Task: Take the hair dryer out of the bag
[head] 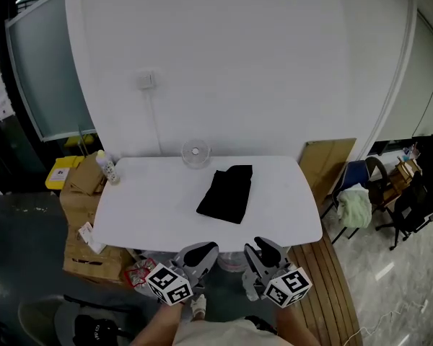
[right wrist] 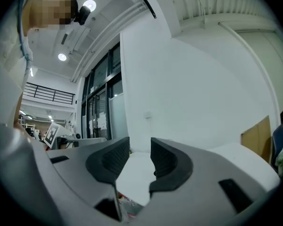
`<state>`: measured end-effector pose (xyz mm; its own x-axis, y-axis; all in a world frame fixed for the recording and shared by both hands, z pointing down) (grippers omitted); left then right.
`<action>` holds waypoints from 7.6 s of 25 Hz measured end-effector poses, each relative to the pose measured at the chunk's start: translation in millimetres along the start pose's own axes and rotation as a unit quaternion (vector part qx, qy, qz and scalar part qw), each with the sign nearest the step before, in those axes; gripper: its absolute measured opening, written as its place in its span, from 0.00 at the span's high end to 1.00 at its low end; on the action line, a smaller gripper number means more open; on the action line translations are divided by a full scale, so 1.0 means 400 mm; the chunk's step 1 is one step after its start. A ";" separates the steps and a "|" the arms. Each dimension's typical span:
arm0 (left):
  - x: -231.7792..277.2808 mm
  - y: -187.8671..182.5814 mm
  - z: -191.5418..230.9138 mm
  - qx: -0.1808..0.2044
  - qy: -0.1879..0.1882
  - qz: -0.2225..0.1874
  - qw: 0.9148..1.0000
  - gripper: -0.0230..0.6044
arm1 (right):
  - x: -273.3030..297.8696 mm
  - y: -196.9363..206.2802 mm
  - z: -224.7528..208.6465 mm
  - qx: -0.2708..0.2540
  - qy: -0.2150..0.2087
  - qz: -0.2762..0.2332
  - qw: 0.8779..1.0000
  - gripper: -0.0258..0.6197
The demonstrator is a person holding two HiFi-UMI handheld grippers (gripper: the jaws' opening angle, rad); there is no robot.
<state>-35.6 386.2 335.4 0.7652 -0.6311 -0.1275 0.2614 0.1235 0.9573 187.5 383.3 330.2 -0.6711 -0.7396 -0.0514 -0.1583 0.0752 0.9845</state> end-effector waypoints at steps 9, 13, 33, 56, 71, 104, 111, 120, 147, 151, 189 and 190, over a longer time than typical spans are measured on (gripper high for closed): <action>0.026 -0.045 0.261 -0.006 0.004 0.012 1.000 0.94 | 0.225 0.003 -0.081 -0.020 0.030 0.008 0.999 0.69; 0.048 -0.062 0.353 -0.013 0.014 0.017 1.000 0.94 | 0.291 0.009 -0.110 -0.014 0.058 0.017 0.998 0.69; 0.287 -0.048 0.603 -0.024 0.023 0.064 0.997 0.94 | 0.478 0.053 -0.398 0.033 0.111 0.069 0.991 0.67; 0.535 0.106 0.860 0.054 0.037 0.277 0.959 0.78 | 0.673 0.221 -0.708 0.060 0.046 0.213 0.974 0.61; 0.432 0.285 0.977 -0.033 0.002 0.397 0.917 0.76 | 0.709 0.432 -0.629 0.138 0.030 0.328 0.934 0.61; 0.748 0.388 1.212 -0.145 -0.083 0.389 0.906 0.79 | 0.881 0.427 -1.083 0.330 0.136 0.280 0.891 0.74; 0.771 0.395 1.210 -0.142 -0.088 0.379 0.910 0.91 | 0.876 0.420 -1.073 0.290 0.124 0.289 0.904 0.91; 0.777 0.283 1.156 -0.113 -0.046 0.326 0.938 0.94 | 0.849 0.311 -1.035 0.253 0.091 0.221 0.938 0.92; 0.790 0.111 1.047 -0.008 0.011 0.282 0.959 0.94 | 0.710 0.185 -0.997 0.209 0.127 0.151 0.958 0.92; 0.842 0.147 1.067 0.025 0.008 0.322 0.946 0.94 | 0.747 0.238 -1.032 0.193 0.155 0.195 0.949 0.92; 0.588 0.261 0.945 0.070 0.080 0.453 0.885 0.94 | 0.817 0.490 -0.526 -0.140 -0.036 0.426 0.893 0.65; 0.597 0.244 0.953 0.033 0.083 0.442 0.893 0.94 | 0.830 0.479 -0.520 -0.154 -0.028 0.418 0.895 0.63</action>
<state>-51.9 -44.5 497.3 0.7341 -0.1866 0.6529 -0.5181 0.4677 0.7161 85.1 12.9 536.6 -0.4993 -0.4752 0.7244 0.6170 0.3919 0.6824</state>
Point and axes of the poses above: the fingertips, and each gripper's own axes: x forward along the fingers, z to its left, y out of its underside, the point moved 9 cm from there along -x, backward along the fingers, and after that the axes turned 1 degree about z, right-handed, at the moved point
